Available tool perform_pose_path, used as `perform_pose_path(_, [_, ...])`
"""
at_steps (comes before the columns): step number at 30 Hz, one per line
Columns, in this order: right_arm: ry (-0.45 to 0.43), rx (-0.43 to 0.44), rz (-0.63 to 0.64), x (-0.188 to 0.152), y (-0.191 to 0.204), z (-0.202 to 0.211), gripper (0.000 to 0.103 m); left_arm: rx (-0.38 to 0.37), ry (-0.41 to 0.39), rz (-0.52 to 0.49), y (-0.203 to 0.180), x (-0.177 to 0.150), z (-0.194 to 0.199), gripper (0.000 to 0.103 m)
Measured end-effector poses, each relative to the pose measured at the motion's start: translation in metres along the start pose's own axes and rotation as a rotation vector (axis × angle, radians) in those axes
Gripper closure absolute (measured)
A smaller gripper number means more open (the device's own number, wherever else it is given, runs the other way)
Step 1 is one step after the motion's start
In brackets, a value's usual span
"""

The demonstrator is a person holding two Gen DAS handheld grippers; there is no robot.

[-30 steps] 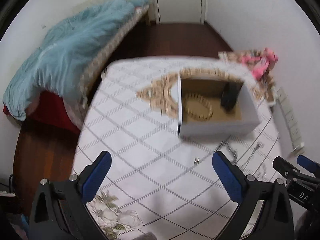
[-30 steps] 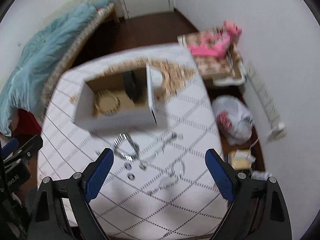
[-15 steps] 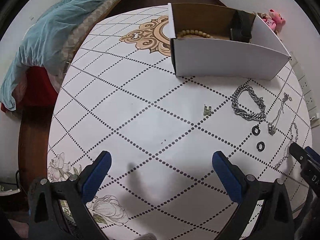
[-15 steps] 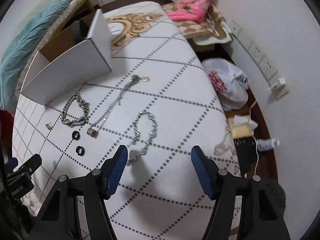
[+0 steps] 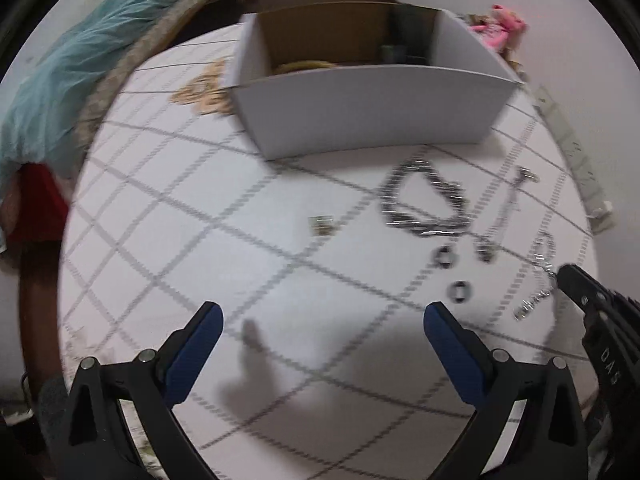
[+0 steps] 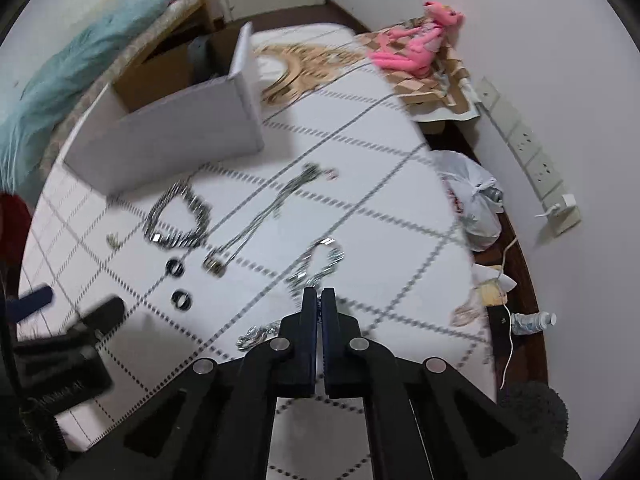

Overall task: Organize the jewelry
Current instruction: 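Grasp a black ring with the left tool while the right tool grasps a silver necklace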

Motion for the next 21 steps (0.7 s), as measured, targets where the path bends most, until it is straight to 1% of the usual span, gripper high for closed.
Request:
perform_pose_path(2, [-0.012,0.009,-0.017,0.003,-0.009,0.006,0.101,-0.038,-0.013,-0.024,-0.015,0.0,0.003,0.001])
perform_pose_path(5, [-0.026,0.011,-0.027,0.006,-0.017,0.015,0.101,-0.078,-0.025,-0.06,-0.036,0.001,0.006,0.013])
perform_pose_path(7, [-0.027,0.008,-0.038,0.006,-0.022,0.018,0.101,-0.089,-0.033,-0.079,-0.048,0.001,0.007,0.018])
perform_pose_path(9, [-0.025,0.005,-0.048,0.006,-0.027,0.019,0.101,-0.095,-0.034,-0.091,-0.056,0.002,0.007,0.029])
perform_pose_path(10, [-0.026,0.002,-0.052,0.006,-0.029,0.02,0.101,-0.085,-0.044,-0.099,-0.061,0.002,0.008,0.03])
perform_pose_path(12, [-0.024,-0.001,-0.056,0.006,-0.031,0.021,0.101,-0.083,-0.059,-0.107,-0.063,0.006,0.009,0.041])
perform_pose_path(13, [-0.024,-0.001,-0.059,0.007,-0.032,0.021,0.101,-0.083,-0.064,-0.108,-0.064,0.007,0.01,0.046])
perform_pose_path(15, [-0.027,-0.006,-0.058,0.008,-0.032,0.021,0.101,-0.086,-0.075,-0.11,-0.064,0.01,0.01,0.069])
perform_pose_path(16, [-0.027,-0.005,-0.062,0.007,-0.032,0.021,0.101,-0.087,-0.079,-0.113,-0.064,0.01,0.012,0.075])
perform_pose_path(17, [-0.028,-0.004,-0.065,0.008,-0.033,0.021,0.101,-0.087,-0.079,-0.113,-0.063,0.01,0.01,0.086])
perform_pose_path(18, [-0.03,-0.004,-0.065,0.008,-0.033,0.022,0.101,-0.091,-0.077,-0.112,-0.063,0.009,0.01,0.093])
perform_pose_path(21, [-0.041,0.004,-0.07,0.011,-0.031,0.024,0.101,-0.107,-0.071,-0.103,-0.057,0.005,0.012,0.093])
Point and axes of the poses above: each gripper's, at about its wrist camera, not at the fingertips, and z roughly against the way its jaws point, y to its left, x to its top, the point moved 4 cm from there along -z, roughly the way its jaws point, and after that the axes turned 14 degrees about x, right-handed, at the moved point
